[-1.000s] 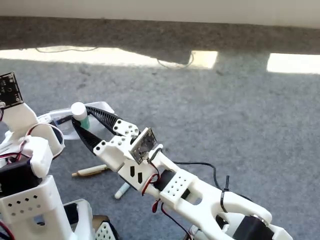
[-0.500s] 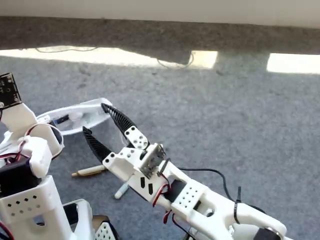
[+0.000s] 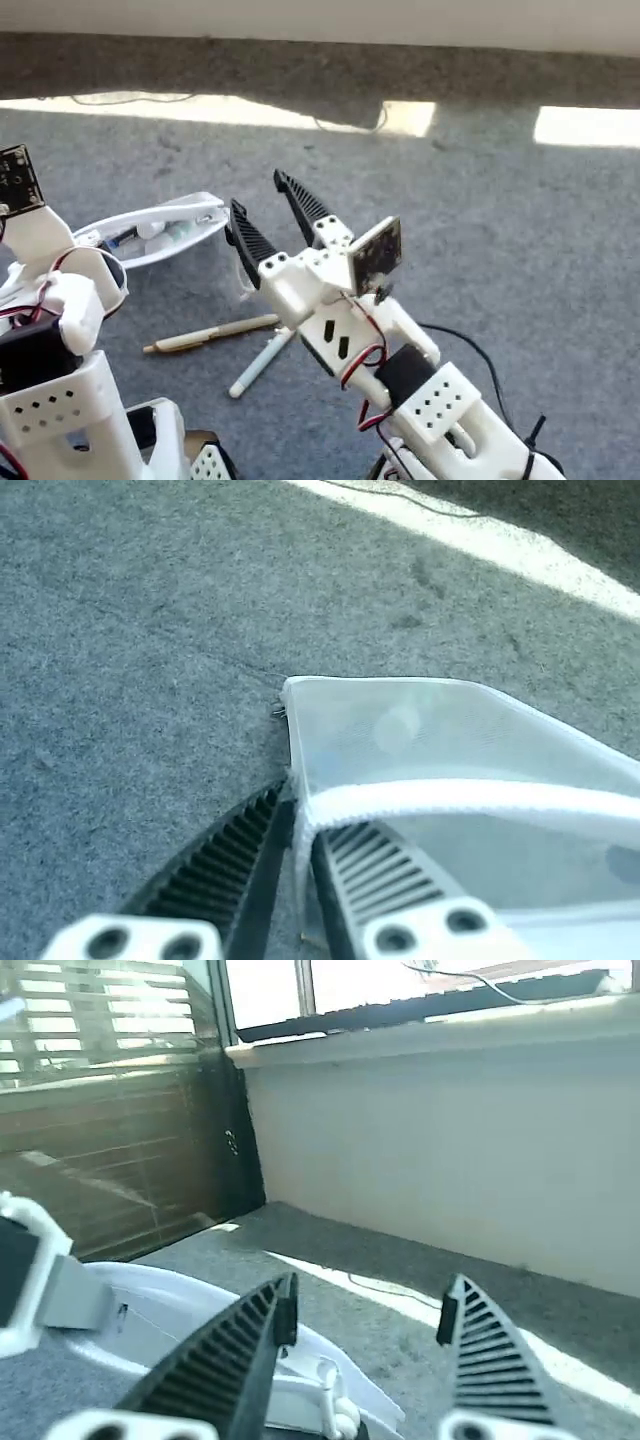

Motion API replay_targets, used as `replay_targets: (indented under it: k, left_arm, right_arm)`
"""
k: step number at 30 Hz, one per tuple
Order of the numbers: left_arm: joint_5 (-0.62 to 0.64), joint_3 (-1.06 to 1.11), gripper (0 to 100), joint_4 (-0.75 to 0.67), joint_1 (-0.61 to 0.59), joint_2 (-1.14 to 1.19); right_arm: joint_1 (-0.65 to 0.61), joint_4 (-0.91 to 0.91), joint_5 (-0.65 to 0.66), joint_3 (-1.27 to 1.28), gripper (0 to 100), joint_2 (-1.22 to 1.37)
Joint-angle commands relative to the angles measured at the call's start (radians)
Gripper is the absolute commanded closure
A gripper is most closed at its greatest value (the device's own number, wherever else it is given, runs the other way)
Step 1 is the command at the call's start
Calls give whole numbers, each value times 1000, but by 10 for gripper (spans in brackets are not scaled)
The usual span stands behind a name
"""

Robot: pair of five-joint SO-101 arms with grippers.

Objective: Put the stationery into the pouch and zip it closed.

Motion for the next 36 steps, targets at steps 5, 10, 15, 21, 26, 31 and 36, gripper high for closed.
replay_targets:
  k: [5, 10, 15, 21, 26, 31, 36]
  left_arm:
    - [0, -8, 993, -11, -111, -22]
    - [0, -10, 993, -11, -148, -22]
    - [0, -10, 993, -11, -153, -22]
    - [0, -8, 993, -11, -153, -22]
    - [0, -7, 993, -11, -153, -22]
    - [0, -7, 993, -11, -148, -22]
    - [-2, -7, 993, -11, -148, -22]
  right_arm:
    - [53, 463, -51, -291, 786, -38]
    - [58, 694, -51, -323, 786, -38]
    - [59, 839, -54, -249, 786, -38]
    - [91, 877, -57, -154, 786, -36]
    - [85, 944, -126, -137, 786, 39]
    - [70, 1032, -235, -262, 783, 260]
    - [73, 1041, -341, -354, 783, 461]
